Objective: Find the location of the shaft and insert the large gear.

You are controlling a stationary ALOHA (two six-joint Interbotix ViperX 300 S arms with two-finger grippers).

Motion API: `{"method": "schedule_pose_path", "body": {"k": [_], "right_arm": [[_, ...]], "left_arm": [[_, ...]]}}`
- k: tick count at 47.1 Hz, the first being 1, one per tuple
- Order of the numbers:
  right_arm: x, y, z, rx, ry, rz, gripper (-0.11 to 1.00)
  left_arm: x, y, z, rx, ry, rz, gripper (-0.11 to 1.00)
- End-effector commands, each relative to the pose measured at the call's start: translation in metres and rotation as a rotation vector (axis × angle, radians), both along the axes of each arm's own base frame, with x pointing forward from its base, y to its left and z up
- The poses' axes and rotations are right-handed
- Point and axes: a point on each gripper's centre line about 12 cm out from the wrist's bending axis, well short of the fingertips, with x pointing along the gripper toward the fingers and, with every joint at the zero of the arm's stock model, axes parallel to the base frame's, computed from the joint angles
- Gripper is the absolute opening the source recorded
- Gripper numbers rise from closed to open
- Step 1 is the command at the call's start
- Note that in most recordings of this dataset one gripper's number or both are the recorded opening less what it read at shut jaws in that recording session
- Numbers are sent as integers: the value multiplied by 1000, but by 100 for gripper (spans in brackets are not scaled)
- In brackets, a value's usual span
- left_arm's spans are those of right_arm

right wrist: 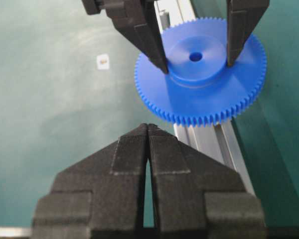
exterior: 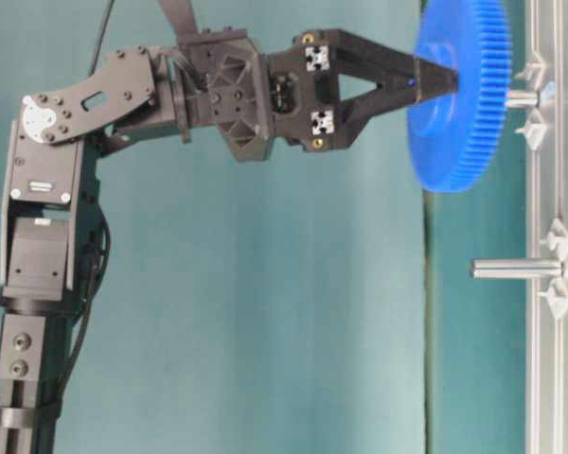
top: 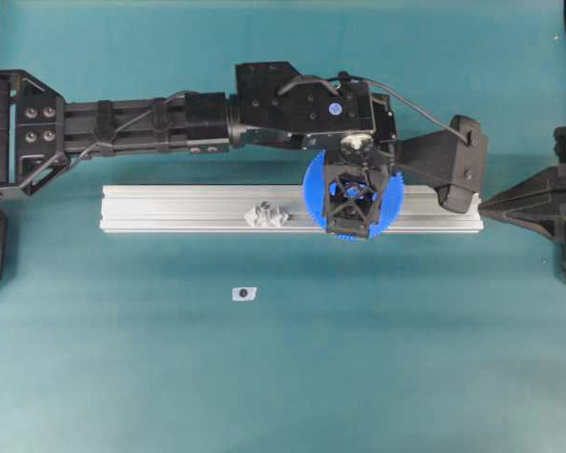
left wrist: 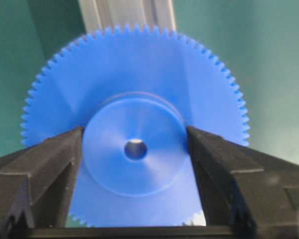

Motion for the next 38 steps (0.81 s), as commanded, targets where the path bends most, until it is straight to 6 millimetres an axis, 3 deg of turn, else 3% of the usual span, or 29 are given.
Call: {"method": "schedule_pose_path", "body": {"k": [1, 38], "right_arm": [[2, 0, 4, 8, -11, -5, 1], [2, 0, 5, 8, -14, -5, 1]], "left_arm": [[-1, 3, 19, 8, -44, 3, 70], [-7, 27, 17, 8, -25, 42, 70]]}}
